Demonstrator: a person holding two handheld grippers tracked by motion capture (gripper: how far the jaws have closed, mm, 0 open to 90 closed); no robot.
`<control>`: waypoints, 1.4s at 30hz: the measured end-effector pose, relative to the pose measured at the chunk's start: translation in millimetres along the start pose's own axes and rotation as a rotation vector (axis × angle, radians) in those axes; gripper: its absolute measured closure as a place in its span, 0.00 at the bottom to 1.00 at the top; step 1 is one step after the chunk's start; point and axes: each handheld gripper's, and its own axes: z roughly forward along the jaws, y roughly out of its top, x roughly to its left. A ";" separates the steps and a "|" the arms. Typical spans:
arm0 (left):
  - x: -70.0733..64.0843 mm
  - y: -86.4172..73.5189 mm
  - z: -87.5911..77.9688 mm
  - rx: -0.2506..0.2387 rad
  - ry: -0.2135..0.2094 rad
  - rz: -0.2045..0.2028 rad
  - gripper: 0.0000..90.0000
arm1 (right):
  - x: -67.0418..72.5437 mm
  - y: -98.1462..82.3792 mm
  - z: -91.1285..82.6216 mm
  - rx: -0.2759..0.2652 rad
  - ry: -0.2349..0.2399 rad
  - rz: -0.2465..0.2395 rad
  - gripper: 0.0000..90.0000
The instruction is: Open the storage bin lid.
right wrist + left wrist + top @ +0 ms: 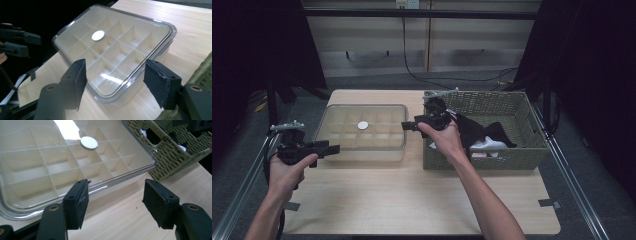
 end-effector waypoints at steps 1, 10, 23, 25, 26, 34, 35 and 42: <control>1.3 0.9 0.0 0.006 0.006 0.007 0.41 | -1.0 2.0 1.7 -0.002 -0.011 -0.005 0.40; 17.7 8.2 1.9 -0.001 0.027 -0.028 0.40 | -11.8 13.4 19.0 0.020 0.004 0.034 0.40; 50.7 25.9 9.2 0.018 0.073 -0.066 0.34 | -23.0 30.6 40.9 0.073 -0.029 0.070 0.40; 56.2 28.0 11.2 0.019 0.071 -0.086 0.33 | -25.8 30.9 44.8 0.082 -0.033 0.086 0.37; 57.9 28.8 12.5 0.018 0.075 -0.089 0.32 | -26.8 31.0 46.8 0.089 -0.037 0.091 0.35; 68.1 34.8 16.4 0.016 0.079 -0.108 0.31 | -34.5 37.2 55.9 0.131 -0.064 0.114 0.28; 69.7 35.3 17.7 0.014 0.084 -0.110 0.31 | -35.2 38.4 56.9 0.128 -0.063 0.111 0.27; 82.3 39.6 24.7 0.031 0.097 -0.133 0.31 | -37.5 43.8 66.7 0.147 -0.058 0.143 0.24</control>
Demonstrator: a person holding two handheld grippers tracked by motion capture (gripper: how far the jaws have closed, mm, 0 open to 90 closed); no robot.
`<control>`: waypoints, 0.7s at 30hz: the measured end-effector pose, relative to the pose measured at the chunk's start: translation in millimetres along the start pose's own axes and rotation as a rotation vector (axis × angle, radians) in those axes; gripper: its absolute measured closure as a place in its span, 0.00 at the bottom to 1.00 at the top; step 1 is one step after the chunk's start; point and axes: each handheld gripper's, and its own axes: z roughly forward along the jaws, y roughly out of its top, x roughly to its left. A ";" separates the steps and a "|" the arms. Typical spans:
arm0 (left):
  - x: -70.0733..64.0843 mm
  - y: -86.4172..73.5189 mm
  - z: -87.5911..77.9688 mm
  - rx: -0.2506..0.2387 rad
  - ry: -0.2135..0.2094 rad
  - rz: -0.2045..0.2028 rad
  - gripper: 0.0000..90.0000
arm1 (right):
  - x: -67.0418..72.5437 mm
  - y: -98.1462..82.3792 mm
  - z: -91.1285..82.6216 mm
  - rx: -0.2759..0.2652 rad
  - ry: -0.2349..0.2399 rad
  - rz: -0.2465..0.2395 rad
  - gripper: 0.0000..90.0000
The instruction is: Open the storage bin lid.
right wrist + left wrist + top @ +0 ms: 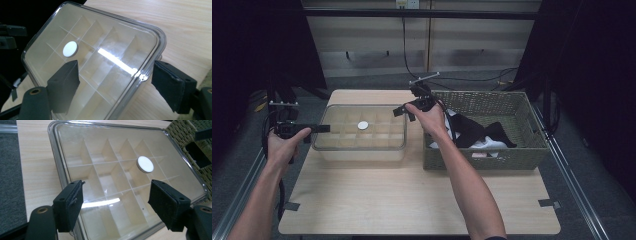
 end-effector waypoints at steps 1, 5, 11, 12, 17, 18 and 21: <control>0.0 0.0 0.0 0.000 0.000 0.000 0.30 | -0.5 -0.3 3.0 0.004 -0.006 0.003 0.24; 8.1 5.6 0.6 0.000 0.014 -0.020 0.30 | -0.9 -1.0 12.1 0.027 -0.014 0.015 0.22; 14.8 8.7 1.7 0.010 0.012 -0.031 0.28 | -1.4 1.7 19.2 0.043 -0.034 0.030 0.23; 15.2 8.7 2.3 0.012 0.021 -0.029 0.28 | -1.9 2.2 20.5 0.051 -0.041 0.035 0.22; 14.5 7.3 8.0 0.019 0.016 -0.033 0.28 | -1.5 3.0 26.7 0.081 -0.045 0.070 0.20; 15.4 7.1 8.7 0.032 0.017 -0.022 0.27 | -1.2 3.0 28.1 0.087 -0.049 0.072 0.20; 17.7 6.0 9.3 0.034 0.024 -0.023 0.27 | 1.2 2.9 31.1 0.093 -0.080 0.065 0.22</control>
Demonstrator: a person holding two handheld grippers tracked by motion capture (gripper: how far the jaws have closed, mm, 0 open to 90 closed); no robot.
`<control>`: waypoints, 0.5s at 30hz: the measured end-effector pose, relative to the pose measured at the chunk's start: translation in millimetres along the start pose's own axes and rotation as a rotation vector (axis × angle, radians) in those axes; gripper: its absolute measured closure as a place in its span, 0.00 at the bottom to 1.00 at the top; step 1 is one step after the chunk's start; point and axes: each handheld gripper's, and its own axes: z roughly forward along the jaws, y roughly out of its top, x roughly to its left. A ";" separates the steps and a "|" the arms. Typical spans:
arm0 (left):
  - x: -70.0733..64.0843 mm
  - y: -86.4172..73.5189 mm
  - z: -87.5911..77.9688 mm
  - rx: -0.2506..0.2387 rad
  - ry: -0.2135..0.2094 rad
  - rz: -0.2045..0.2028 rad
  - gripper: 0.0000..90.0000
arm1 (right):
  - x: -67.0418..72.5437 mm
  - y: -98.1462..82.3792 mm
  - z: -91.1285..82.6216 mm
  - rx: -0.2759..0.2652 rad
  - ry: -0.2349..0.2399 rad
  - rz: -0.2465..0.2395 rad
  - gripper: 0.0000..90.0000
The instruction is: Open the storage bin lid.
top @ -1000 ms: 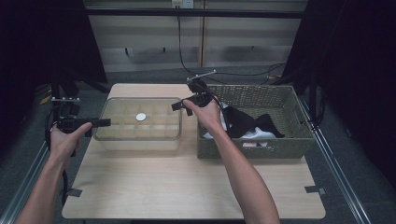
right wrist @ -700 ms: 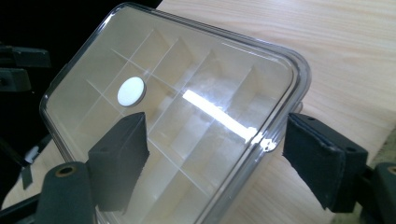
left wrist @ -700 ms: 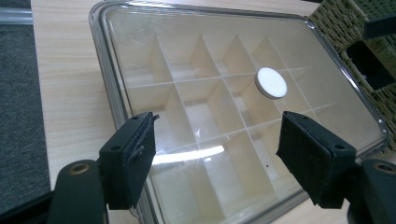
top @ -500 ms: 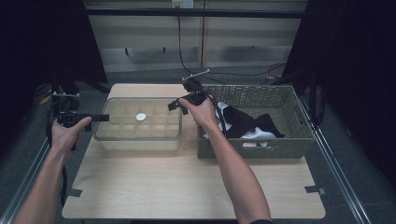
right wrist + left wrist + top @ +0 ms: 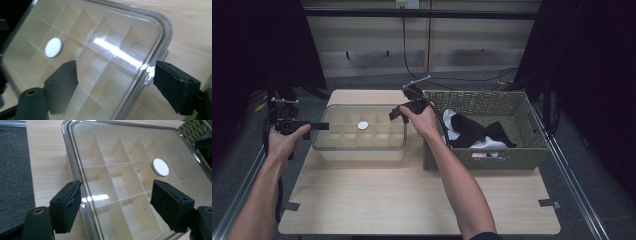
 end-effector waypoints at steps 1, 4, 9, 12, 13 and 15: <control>0.6 -0.4 -0.1 0.002 0.000 -0.001 0.27 | 0.9 0.0 0.7 -0.001 -0.015 -0.004 0.22; 2.1 -2.1 -0.1 0.003 0.007 -0.003 0.27 | 0.8 0.4 3.3 0.016 -0.016 0.006 0.21; 6.8 -8.2 -1.4 0.019 0.014 -0.007 0.26 | -0.4 0.3 3.1 0.010 -0.039 0.019 0.21; 9.5 -10.6 -0.2 0.016 0.018 -0.019 0.25 | -1.2 1.6 4.5 0.025 -0.058 0.015 0.22; 9.1 -10.8 1.3 0.011 0.014 -0.024 0.25 | -0.7 2.2 5.1 0.033 -0.065 0.016 0.21; 6.5 -10.5 3.7 0.018 0.006 -0.031 0.25 | 0.9 3.0 6.7 0.044 -0.075 0.014 0.19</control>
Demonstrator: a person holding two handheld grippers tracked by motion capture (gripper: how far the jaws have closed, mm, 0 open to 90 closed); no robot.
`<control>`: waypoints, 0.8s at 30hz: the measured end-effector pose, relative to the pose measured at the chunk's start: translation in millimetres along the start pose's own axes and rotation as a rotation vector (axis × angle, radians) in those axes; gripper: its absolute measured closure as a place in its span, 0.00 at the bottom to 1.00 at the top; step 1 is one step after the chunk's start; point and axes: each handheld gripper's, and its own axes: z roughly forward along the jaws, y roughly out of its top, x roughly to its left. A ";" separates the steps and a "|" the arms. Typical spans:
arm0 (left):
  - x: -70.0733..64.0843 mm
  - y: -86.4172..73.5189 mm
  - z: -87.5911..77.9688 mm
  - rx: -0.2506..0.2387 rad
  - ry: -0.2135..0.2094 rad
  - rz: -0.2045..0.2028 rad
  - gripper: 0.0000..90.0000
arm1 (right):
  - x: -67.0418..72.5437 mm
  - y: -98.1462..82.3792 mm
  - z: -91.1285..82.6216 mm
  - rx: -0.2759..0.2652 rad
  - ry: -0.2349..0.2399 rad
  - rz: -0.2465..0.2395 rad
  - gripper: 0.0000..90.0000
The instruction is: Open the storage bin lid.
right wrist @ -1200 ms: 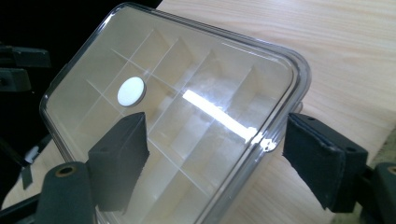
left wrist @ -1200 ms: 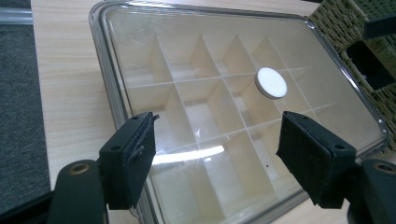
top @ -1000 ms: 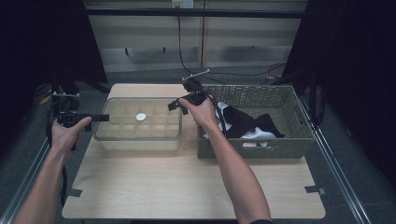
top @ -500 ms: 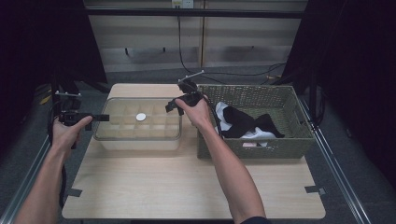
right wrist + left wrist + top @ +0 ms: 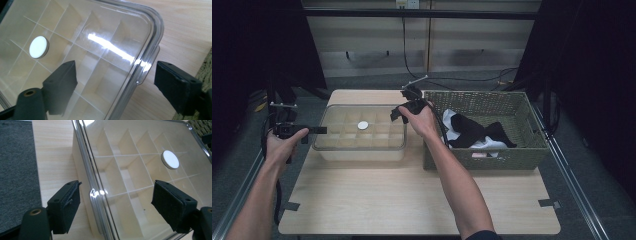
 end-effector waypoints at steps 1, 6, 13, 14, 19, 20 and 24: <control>-0.6 0.6 1.2 0.001 -0.006 0.010 0.25 | 1.0 0.3 0.9 0.005 -0.004 -0.001 0.18; -2.7 1.2 5.6 0.016 -0.007 0.017 0.25 | 5.1 1.6 4.5 0.024 -0.030 -0.006 0.16; -2.6 -1.6 7.7 0.026 -0.010 0.021 0.25 | 6.3 2.4 5.5 0.031 -0.023 0.004 0.16; -2.0 -2.1 8.1 0.030 -0.009 0.023 0.25 | 6.7 2.9 6.0 0.037 -0.028 0.003 0.16; -2.3 -2.6 10.5 0.035 -0.011 0.019 0.24 | 9.1 5.4 9.3 0.065 -0.047 0.014 0.15; -2.5 -2.5 11.4 0.030 -0.009 0.011 0.25 | 9.9 5.5 10.2 0.072 -0.050 0.013 0.15; -2.7 -1.1 13.7 0.035 -0.008 0.013 0.26 | 10.8 6.1 13.6 0.075 -0.049 0.022 0.15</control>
